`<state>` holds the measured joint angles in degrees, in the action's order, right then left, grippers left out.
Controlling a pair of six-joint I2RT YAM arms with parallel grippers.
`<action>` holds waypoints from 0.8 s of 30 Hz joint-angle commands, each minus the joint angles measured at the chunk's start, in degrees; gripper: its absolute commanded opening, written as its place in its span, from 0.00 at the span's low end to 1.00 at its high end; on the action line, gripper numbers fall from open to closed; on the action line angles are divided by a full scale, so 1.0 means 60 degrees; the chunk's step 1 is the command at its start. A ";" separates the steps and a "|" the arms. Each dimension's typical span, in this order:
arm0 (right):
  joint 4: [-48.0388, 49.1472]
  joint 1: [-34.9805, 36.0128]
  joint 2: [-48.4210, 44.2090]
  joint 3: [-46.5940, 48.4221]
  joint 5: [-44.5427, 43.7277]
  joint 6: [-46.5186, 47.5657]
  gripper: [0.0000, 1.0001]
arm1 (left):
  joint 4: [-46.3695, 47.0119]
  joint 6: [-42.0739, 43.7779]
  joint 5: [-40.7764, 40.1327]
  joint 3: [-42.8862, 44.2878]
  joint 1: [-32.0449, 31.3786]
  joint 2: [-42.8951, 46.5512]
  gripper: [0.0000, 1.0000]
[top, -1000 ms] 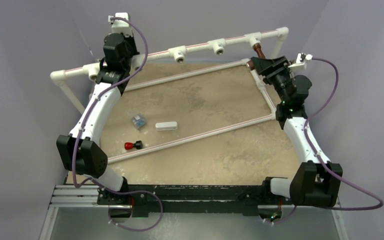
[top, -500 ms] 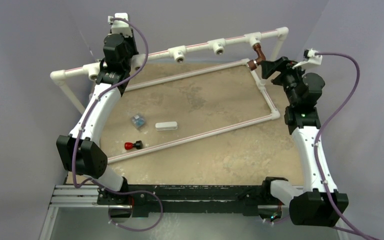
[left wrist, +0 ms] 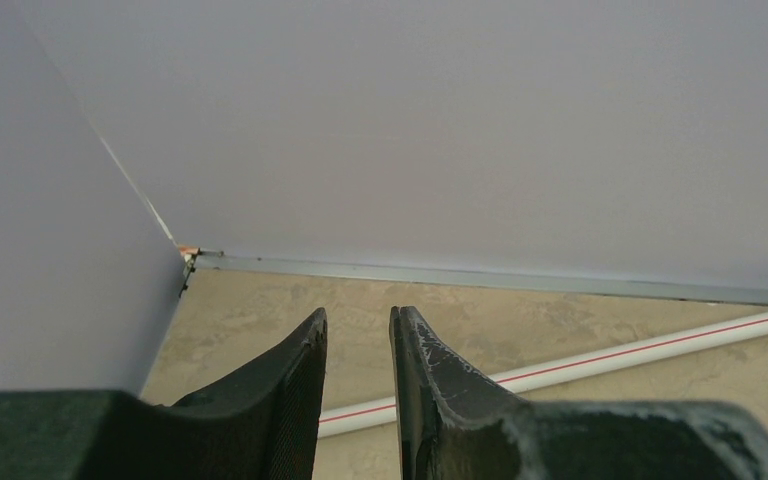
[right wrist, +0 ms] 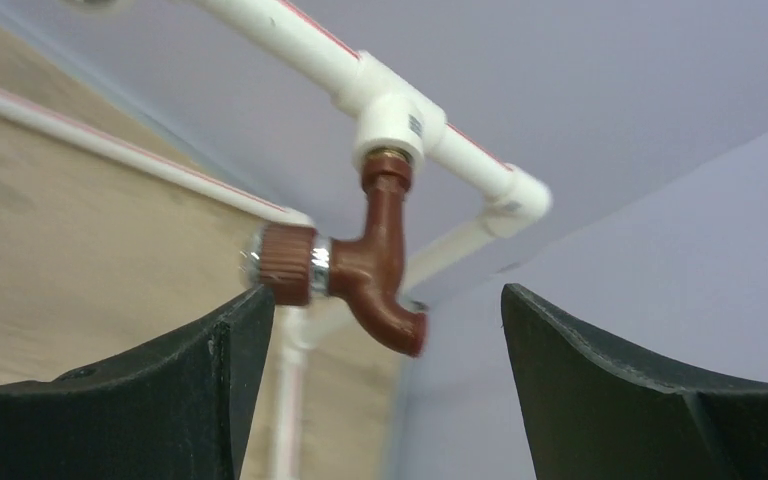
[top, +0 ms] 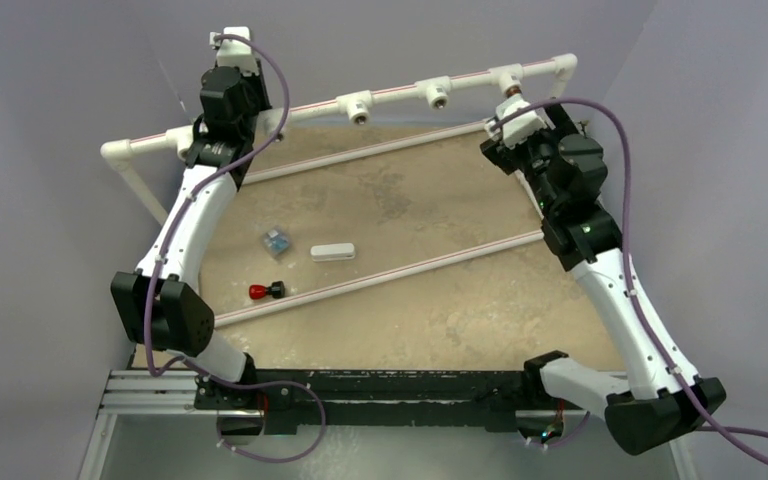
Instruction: Install the water faucets
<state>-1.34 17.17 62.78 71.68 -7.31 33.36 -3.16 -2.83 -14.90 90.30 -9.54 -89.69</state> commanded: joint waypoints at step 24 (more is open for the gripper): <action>0.7260 0.0742 0.0578 -0.3452 -0.3076 1.0857 0.85 | -0.1566 -0.0671 0.1120 -0.0079 0.0521 -0.0186 0.29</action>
<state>32.49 21.10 63.83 48.71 -25.15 93.23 -6.09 -5.93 -9.39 90.87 -6.85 -89.71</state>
